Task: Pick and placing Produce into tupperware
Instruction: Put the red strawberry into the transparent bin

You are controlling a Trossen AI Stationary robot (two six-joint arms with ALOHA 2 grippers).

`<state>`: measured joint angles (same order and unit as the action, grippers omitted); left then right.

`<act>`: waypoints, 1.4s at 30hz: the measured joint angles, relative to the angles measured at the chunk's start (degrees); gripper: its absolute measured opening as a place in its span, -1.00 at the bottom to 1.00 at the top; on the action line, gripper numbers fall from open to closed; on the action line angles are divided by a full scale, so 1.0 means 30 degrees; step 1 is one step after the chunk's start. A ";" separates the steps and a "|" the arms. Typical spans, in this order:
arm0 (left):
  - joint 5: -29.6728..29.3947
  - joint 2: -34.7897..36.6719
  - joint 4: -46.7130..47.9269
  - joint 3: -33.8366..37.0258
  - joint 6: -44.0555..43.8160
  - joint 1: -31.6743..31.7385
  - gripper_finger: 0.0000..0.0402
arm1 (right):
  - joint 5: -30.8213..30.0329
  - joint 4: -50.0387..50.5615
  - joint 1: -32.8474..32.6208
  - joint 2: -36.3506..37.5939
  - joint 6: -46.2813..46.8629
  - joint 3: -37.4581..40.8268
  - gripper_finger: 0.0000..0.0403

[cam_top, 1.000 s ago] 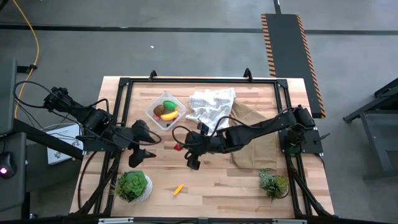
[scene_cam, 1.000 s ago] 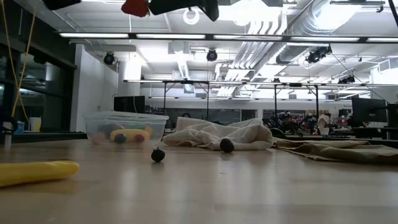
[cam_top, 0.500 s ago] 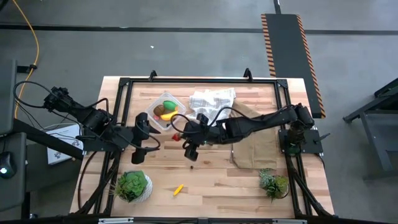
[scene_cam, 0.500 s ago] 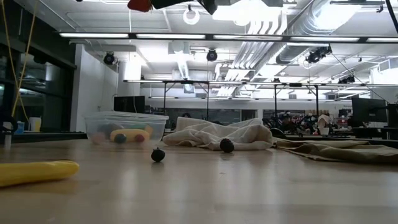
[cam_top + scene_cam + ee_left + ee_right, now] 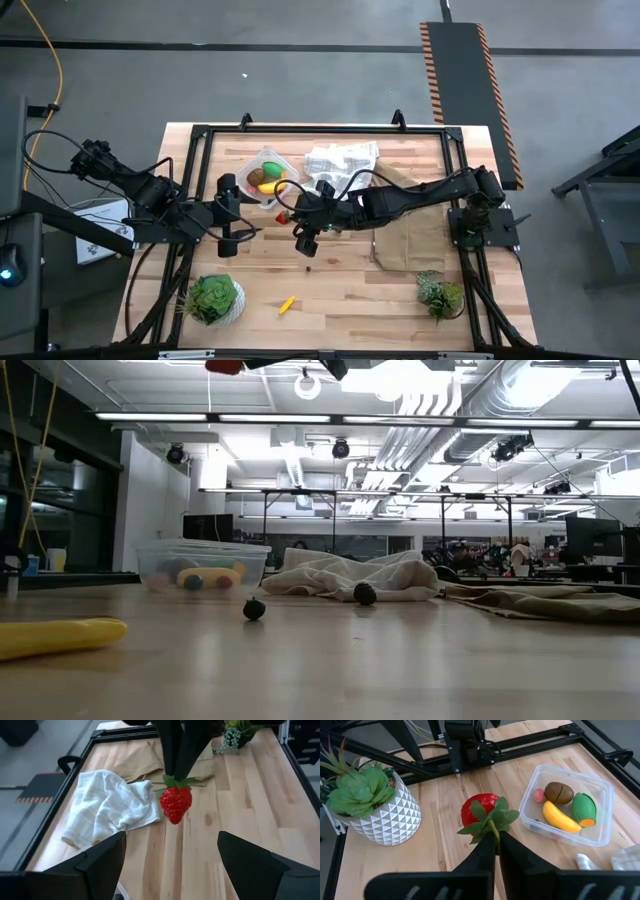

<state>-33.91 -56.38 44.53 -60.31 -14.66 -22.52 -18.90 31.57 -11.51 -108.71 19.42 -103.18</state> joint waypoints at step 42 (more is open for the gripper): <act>0.4246 -0.1352 -0.3052 0.0000 0.1828 0.3009 0.51 | 0.0454 -0.1095 0.0255 0.0408 -0.0536 0.0006 -1.00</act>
<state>-21.18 -60.44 35.38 -60.31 -9.17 -13.50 -17.53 28.29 -10.74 -107.48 17.81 -103.16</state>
